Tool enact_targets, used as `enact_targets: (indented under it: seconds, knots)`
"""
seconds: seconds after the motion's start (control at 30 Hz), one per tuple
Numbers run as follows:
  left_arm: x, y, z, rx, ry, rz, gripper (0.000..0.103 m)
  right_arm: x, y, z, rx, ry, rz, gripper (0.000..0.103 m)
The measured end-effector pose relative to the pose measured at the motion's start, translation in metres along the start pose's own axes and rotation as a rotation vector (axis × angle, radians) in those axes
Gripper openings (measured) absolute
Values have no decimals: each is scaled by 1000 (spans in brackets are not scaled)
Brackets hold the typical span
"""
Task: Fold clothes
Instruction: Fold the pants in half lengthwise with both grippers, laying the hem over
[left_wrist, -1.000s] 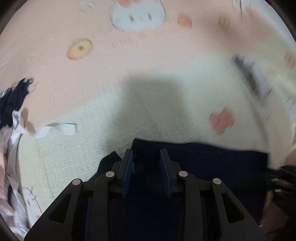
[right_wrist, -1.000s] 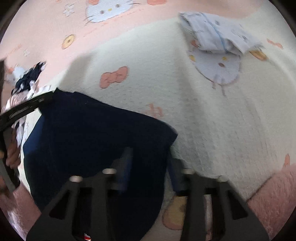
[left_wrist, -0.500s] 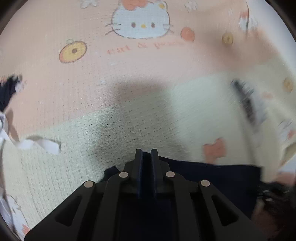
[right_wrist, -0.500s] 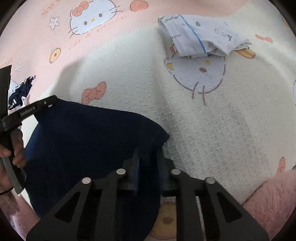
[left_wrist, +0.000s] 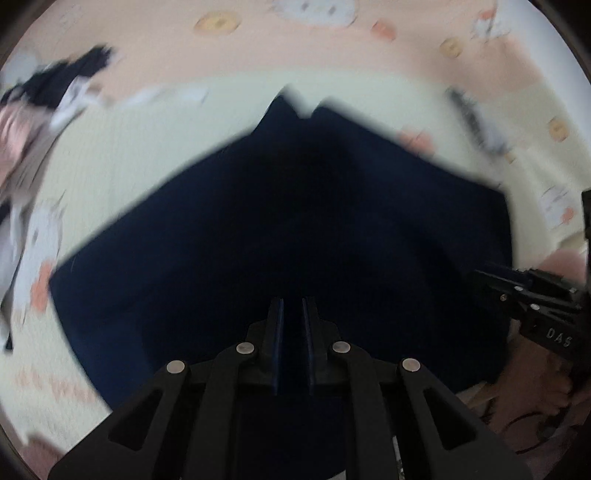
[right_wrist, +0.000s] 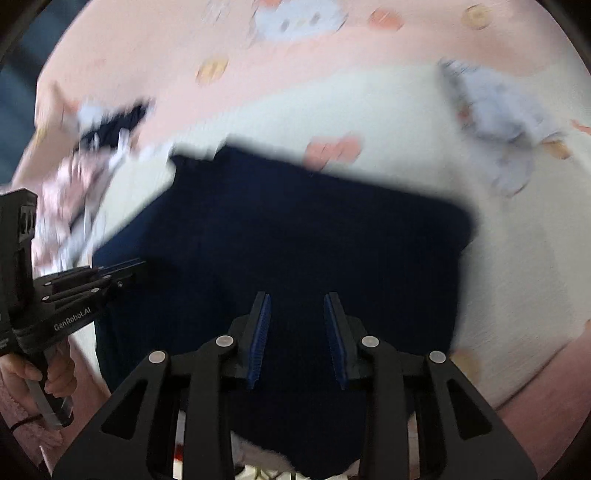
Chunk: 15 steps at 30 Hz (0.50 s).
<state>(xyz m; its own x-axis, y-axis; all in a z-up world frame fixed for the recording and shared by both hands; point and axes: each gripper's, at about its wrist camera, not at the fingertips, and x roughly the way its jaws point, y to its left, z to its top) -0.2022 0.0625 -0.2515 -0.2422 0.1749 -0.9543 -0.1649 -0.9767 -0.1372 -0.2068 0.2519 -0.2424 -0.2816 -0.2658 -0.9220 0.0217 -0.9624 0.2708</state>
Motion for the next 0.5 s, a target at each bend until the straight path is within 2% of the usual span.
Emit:
enact_targets:
  seconds: [0.03, 0.17, 0.23, 0.33, 0.37, 0.43, 0.5]
  knots:
    - [3, 2, -7, 5, 9, 36, 11, 4, 2, -7, -24, 13, -10, 30]
    - [-14, 18, -14, -60, -8, 48, 11, 20, 18, -18, -147, 11, -89, 30]
    - [-22, 26, -17, -93, -17, 53, 11, 12, 24, -19, -140, -18, -80, 30]
    - [-41, 21, -29, -97, -66, -42, 11, -1, 33, -22, -135, -69, -73, 30]
    - [-41, 16, -35, -84, -61, -60, 11, -5, 37, -23, -140, -80, -70, 30]
    - [-39, 13, -45, -66, -36, -80, 11, 3, 41, -26, -156, -26, -75, 30]
    - [-22, 15, -54, -84, 31, -61, 11, 14, 44, -29, -173, 50, -83, 31]
